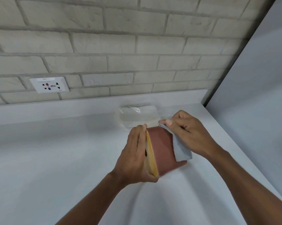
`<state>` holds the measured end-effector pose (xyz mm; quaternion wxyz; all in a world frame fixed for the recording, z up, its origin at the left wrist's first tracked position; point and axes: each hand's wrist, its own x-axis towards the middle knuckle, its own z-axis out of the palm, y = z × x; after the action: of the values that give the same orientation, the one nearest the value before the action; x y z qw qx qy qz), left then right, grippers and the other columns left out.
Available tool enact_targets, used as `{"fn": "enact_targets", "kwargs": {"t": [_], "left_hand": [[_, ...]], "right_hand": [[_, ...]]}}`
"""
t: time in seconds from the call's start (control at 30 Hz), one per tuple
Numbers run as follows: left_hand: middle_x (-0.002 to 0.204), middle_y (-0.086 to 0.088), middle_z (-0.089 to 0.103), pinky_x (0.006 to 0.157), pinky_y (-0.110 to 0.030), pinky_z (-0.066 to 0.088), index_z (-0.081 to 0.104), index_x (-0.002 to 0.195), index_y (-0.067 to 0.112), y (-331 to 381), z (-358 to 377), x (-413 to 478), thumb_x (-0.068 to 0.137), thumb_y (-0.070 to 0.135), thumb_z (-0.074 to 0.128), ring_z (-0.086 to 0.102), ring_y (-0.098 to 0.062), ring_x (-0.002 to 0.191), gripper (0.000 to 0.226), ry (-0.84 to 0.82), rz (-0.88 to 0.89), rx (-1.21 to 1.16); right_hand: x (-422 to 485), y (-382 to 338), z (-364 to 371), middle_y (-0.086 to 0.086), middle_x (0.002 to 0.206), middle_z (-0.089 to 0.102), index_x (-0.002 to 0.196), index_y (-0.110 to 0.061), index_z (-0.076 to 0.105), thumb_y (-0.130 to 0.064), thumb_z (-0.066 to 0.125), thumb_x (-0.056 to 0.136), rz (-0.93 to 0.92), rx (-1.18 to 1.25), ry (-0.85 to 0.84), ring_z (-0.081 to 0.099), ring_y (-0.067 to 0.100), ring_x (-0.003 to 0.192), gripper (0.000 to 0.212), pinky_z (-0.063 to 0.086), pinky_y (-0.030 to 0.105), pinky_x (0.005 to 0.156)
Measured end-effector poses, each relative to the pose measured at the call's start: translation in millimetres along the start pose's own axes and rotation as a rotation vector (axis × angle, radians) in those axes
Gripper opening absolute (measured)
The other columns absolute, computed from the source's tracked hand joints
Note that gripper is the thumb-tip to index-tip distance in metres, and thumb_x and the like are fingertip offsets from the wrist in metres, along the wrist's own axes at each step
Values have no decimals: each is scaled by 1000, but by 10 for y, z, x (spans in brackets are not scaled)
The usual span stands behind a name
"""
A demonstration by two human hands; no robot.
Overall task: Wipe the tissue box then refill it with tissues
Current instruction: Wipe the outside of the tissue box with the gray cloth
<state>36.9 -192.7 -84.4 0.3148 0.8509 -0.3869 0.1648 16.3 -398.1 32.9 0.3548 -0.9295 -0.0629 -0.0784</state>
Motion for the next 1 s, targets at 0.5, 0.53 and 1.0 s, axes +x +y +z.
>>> {"fn": "enact_targets", "kwargs": {"t": [0.5,0.53,1.0], "left_hand": [[152,-20,29,100,-58,54,11,155,-6,23,-19,11,52,56,77,34,-45,140,138,-33,44,18],[152,-21,30,102,-58,53,13,155,-6,17,-22,22,52,55,78,34,-45,140,137,-31,44,9],[155,-28,30,100,-50,54,8,158,-8,-42,-14,89,53,54,81,37,-50,143,142,-61,-75,-74]], "right_hand": [[106,-143,155,-10,74,65,84,-23,76,-23,69,90,-86,-127,81,59,5,72,9,46,22,72],[107,-127,169,-11,74,64,85,-22,76,-23,68,91,-94,-138,95,59,5,71,10,46,22,71],[205,-81,266,-17,76,64,86,-28,77,-31,63,92,-122,-158,284,58,2,72,15,51,35,73]]}}
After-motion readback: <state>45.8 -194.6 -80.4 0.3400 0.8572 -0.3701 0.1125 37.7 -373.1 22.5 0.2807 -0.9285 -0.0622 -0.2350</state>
